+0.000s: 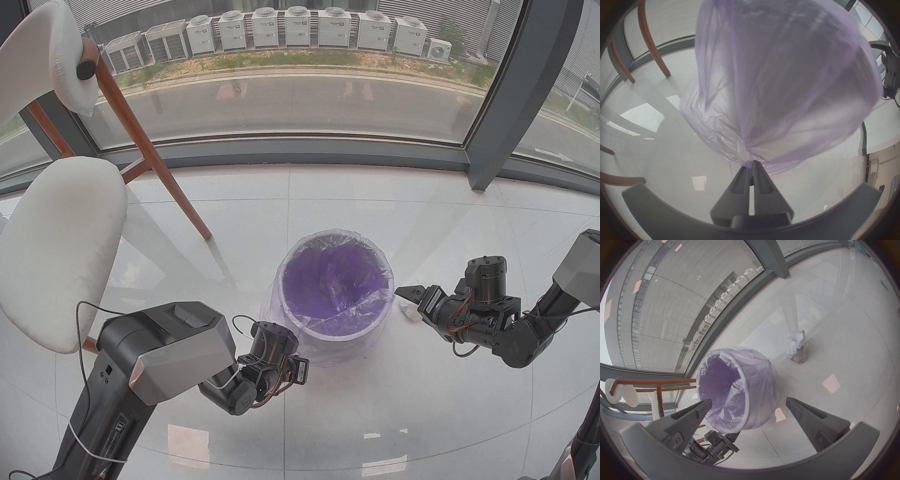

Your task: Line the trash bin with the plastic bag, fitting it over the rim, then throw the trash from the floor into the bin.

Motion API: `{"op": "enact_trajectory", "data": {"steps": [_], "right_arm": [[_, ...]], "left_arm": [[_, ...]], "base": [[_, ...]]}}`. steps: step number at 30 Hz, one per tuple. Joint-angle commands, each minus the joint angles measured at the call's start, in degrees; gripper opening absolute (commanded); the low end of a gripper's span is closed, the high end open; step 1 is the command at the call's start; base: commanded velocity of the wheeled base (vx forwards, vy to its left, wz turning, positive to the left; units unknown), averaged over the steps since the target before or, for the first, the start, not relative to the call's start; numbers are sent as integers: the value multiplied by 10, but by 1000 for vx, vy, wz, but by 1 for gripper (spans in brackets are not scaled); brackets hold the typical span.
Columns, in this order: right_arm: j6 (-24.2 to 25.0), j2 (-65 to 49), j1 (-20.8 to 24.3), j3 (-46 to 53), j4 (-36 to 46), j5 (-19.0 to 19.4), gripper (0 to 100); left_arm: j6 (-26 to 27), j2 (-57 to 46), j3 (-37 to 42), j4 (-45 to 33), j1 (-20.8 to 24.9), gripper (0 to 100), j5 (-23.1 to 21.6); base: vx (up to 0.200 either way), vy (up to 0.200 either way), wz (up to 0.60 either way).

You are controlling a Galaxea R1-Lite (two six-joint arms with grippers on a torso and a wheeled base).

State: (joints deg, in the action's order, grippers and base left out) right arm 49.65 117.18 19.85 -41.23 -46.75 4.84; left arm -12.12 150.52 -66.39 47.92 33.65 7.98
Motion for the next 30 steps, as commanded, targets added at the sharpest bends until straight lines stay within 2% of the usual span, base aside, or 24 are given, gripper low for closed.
{"op": "enact_trajectory", "data": {"steps": [1, 5, 8, 13, 15, 18, 19, 20, 23, 27, 30], "right_arm": [[-1, 2, 0, 0, 0, 0, 100], [0, 2, 0, 3, 0, 0, 100], [0, 3, 1, 8, -4, 0, 100], [-4, 30, 5, -12, -27, 1, 100], [-4, 35, 5, -17, -28, 1, 100], [-3, 38, 3, -18, -28, 1, 100], [-3, 38, 3, -18, -28, 1, 100], [-3, 36, 4, -12, -28, 1, 100], [-1, 33, 4, -3, -29, 0, 100], [-1, 30, 4, 1, -29, -4, 100], [-1, 30, 4, 0, -30, -11, 100]], "left_arm": [[0, -2, 1, -1, 0, 0, 0], [1, 0, -1, 2, 0, 0, 5], [2, 4, -21, 3, 0, 0, 23], [3, 5, -34, -10, -17, 0, 26], [3, 5, -46, -34, -17, 0, 26], [4, 5, -88, -113, -20, 0, 26], [4, 5, -88, -113, -20, 0, 26], [3, 4, -110, -162, -21, 0, 26], [5, 5, -140, -219, -21, 0, 26], [6, 7, -172, -267, -20, 0, 24], [5, 20, -197, -273, -19, 0, 25]], "base": [[-200, 0, 0], [-200, 0, 0], [0, 0, 0], [0, 0, 0], [0, 0, 0], [0, 0, 0], [0, 0, 0], [0, 0, 0], [0, 0, 0], [0, 0, 0], [0, 0, 0]]}}
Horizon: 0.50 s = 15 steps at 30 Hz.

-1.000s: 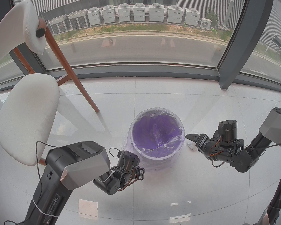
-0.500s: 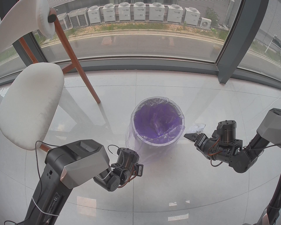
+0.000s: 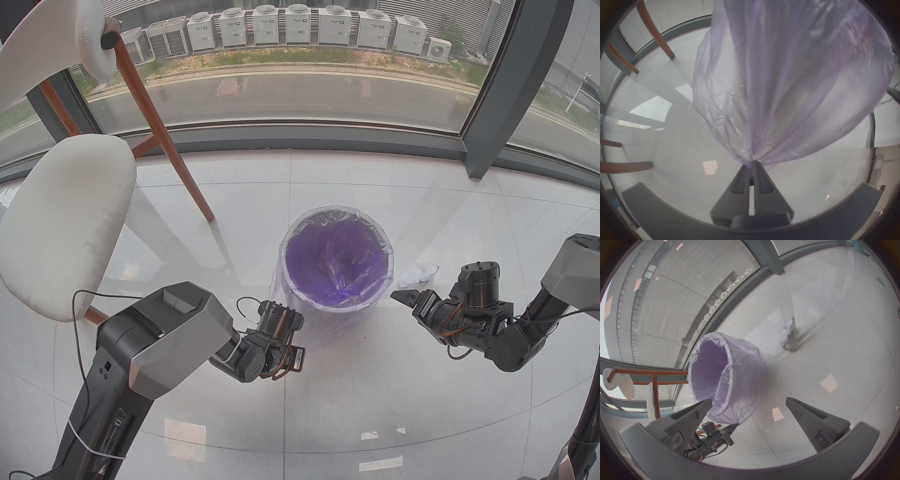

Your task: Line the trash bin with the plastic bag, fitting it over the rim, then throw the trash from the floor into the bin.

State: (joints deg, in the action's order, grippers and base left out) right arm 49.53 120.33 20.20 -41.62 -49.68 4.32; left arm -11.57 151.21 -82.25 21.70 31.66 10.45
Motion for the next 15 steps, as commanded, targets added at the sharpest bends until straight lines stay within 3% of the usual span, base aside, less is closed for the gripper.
{"op": "enact_trajectory", "data": {"steps": [1, 9, 10, 15], "right_arm": [[0, -2, 0, 5, -4, -7, 100], [0, -1, 1, 4, -10, -11, 100], [0, -1, 1, 4, -10, -11, 100], [0, -3, 1, 5, -10, -11, 100]], "left_arm": [[0, 14, -39, -9, 1, 0, 1], [-2, 14, -35, -7, 0, 0, 5], [-2, 14, -36, -3, 0, 100, 6], [0, 13, 10, 88, -1, 100, 28]], "base": [[0, 0, 0], [0, 0, 0], [0, 0, 0], [0, 0, 0]]}}
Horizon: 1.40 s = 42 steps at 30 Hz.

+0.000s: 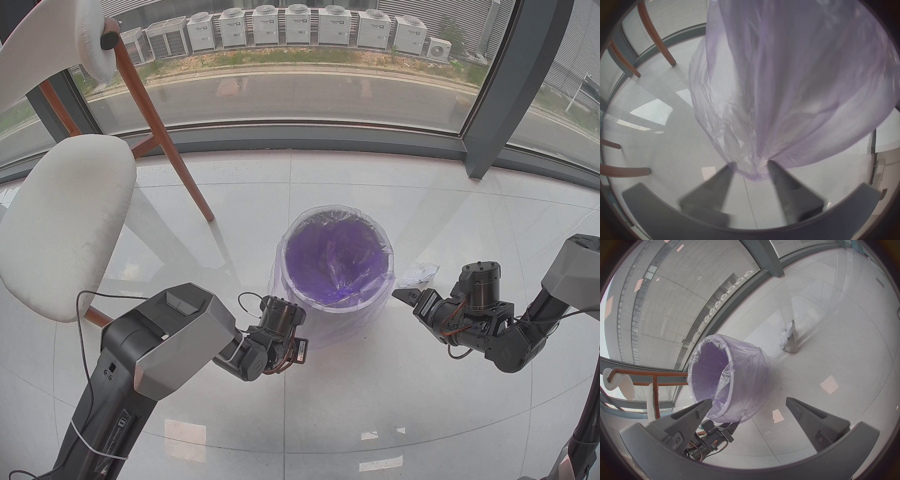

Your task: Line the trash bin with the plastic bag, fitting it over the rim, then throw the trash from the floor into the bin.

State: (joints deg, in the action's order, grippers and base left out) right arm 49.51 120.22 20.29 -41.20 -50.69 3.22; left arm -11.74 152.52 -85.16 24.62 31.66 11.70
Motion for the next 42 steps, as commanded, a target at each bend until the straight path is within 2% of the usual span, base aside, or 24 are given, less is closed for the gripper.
{"op": "enact_trajectory", "data": {"steps": [1, 6, 7, 8, 10, 13, 14, 15, 16, 17, 19, 21, 26, 28, 32, 34, 36, 42], "right_arm": [[0, -2, 0, 1, 0, -1, 100], [-2, -2, -2, -3, -1, 0, 100], [-1, -2, -2, -5, -1, 0, 100], [-1, -2, -2, -5, -1, 0, 100], [6, -7, -2, -19, 5, 2, 100], [45, 1, 3, -40, 23, 3, 100], [51, 3, 4, -43, 26, 3, 100], [74, 12, 12, -68, 48, 3, 100], [74, 12, 12, -68, 48, 3, 100], [103, 28, 17, -113, 87, 3, 100], [130, 49, 19, -168, 128, 3, 100], [154, 71, 20, -223, 171, 2, 100], [213, 119, 49, -367, 297, 0, 100], [219, 139, 57, -401, 317, -1, 100], [219, 170, 60, -442, 342, -15, 100], [220, 188, 69, -471, 372, -29, 100], [220, 195, 70, -480, 387, -38, 100], [219, 200, 71, -485, 401, -46, 100]], "left_arm": [[1, -5, 76, 110, -2, 100, 17], [-1, -56, 242, 263, -1, 100, 17], [-1, -74, 296, 299, 0, 100, 17], [-1, -74, 296, 299, 0, 100, 17], [-2, -133, 440, 383, 5, 100, 14], [-7, -179, 542, 459, 1, 100, 13], [-7, -183, 551, 467, 0, 100, 13], [-20, -202, 595, 523, -6, 100, 13], [-20, -202, 595, 523, -6, 100, 13], [-37, -222, 642, 600, -20, 100, 13], [-44, -244, 683, 650, -27, 100, 12], [-61, -296, 715, 640, -31, 100, 10], [-143, -434, 765, 637, -36, 100, -7], [-159, -467, 783, 636, -43, 100, -10], [-224, -499, 795, 637, -50, 100, -15], [-324, -531, 786, 637, -62, 100, -15], [-360, -552, 786, 634, -68, 100, -14], [-366, -557, 795, 634, -86, 100, -7]], "base": [[0, 0, 0], [0, 0, 0], [0, 0, 0], [0, 0, 0], [0, 0, 0], [0, 0, 0], [0, 0, 0], [0, 0, 0], [0, 0, 0], [0, 0, 0], [0, 0, 0], [0, 0, 0], [0, 0, 0], [0, 0, 0], [0, 0, 0], [0, 0, 0], [0, 0, 0], [0, 0, 0]]}}
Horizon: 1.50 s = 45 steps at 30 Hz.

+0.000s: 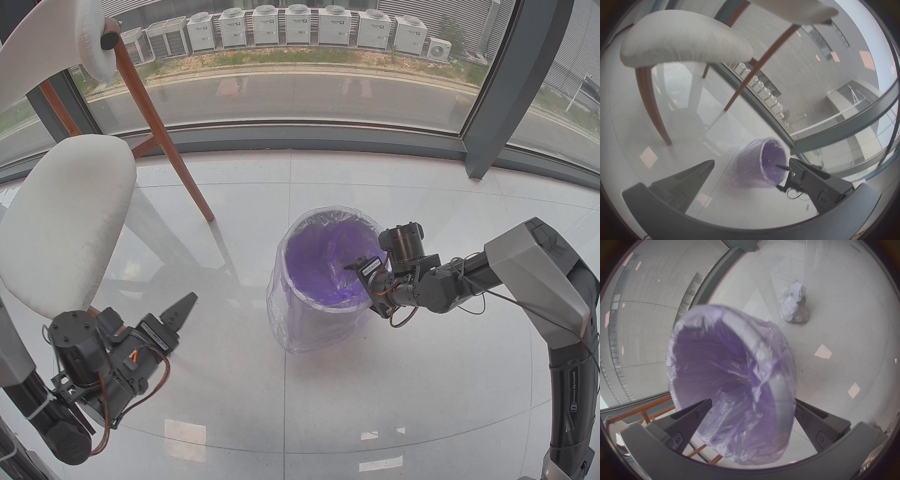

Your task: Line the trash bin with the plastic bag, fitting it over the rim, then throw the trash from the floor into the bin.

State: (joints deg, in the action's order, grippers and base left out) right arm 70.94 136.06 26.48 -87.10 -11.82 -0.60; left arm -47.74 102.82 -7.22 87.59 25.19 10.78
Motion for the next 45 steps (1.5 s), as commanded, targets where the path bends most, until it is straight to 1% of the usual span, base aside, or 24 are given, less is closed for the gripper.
{"op": "enact_trajectory", "data": {"steps": [1, 5, 6, 10, 12, 13, 14, 16, 17, 19, 20, 25, 26, 27, 29, 32, 34, 37, 39, 40, 41, 42, 44, 45], "right_arm": [[4, 43, 9, -27, 13, -8, 100], [4, 50, 9, -38, 18, -20, 100], [4, 53, 10, -42, 22, -27, 0], [-6, 46, 10, -51, 44, -31, 0], [-40, 32, 10, -51, 55, -32, 0], [-43, 32, 10, -50, 56, -32, 0], [-93, 20, 13, -48, 61, -36, 0], [-141, 12, 14, -47, 61, -47, 0], [-155, 11, 14, -47, 61, -51, 0], [-216, 0, 13, -47, 60, -60, 0], [-231, -3, 12, -47, 59, -59, 0], [-363, -11, 3, -50, 60, -48, 0], [-363, -11, 3, -50, 60, -48, 0], [-432, -12, -6, -51, 58, -26, 0], [-501, -13, -15, -51, 56, 11, 0], [-592, -15, -31, -51, 57, 71, 0], [-654, -11, -40, -55, 56, 108, 0], [-735, -5, -50, -69, 60, 163, 0], [-798, 7, -58, -83, 65, 183, 0], [-809, 10, -59, -85, 66, 185, 0], [-864, 22, -67, -103, 78, 198, 0], [-868, 23, -68, -105, 80, 199, 0], [-938, 37, -71, -141, 115, 205, 0], [-960, 43, -72, -158, 126, 205, 0]], "left_arm": [[-4, -59, 14, 6, -25, 100, 2], [-3, -49, 4, 7, -38, 100, 2], [-3, -45, 1, 7, -41, 100, 2], [-3, -43, -9, 7, -49, 100, -3], [-2, -43, -9, 7, -50, 100, -3], [-2, -43, -9, 7, -50, 100, -3], [-3, -41, -9, 7, -52, 100, -4], [-3, -42, -8, 7, -50, 100, -5], [-3, -42, -8, 7, -49, 100, -4], [-2, -42, -7, 4, -47, 100, -4], [-2, -42, -7, 4, -48, 100, -4], [30, -28, -5, 4, -52, 100, -5], [30, -28, -5, 4, -52, 100, -5], [49, -18, -4, 6, -52, 100, -5], [67, -9, -4, 7, -50, 100, -5], [93, 6, -6, 8, -44, 100, -9], [114, 10, -6, 8, -43, 100, -22], [121, 7, -5, 8, -43, 100, -27], [121, 5, -3, 8, -41, 100, -29], [121, 5, -3, 8, -40, 100, -30], [121, 3, -3, 8, -40, 100, -30], [121, 3, -3, 8, -40, 100, -30], [121, -2, 3, 8, -40, 100, -30], [121, -2, 6, 8, -40, 100, -30]], "base": [[0, 0, 0], [0, 0, 0], [0, 0, 0], [0, 0, 0], [0, 0, 0], [0, 0, 0], [0, 0, 0], [0, 0, 0], [0, 0, 0], [0, 0, 0], [0, 0, 0], [0, 0, 0], [0, 0, 0], [0, 0, 0], [0, 0, 0], [0, 0, 0], [0, 0, 0], [0, 0, 0], [0, 0, 0], [0, 0, 0], [0, 0, 0], [0, 0, 0], [0, 0, 0], [0, 0, 0]]}}
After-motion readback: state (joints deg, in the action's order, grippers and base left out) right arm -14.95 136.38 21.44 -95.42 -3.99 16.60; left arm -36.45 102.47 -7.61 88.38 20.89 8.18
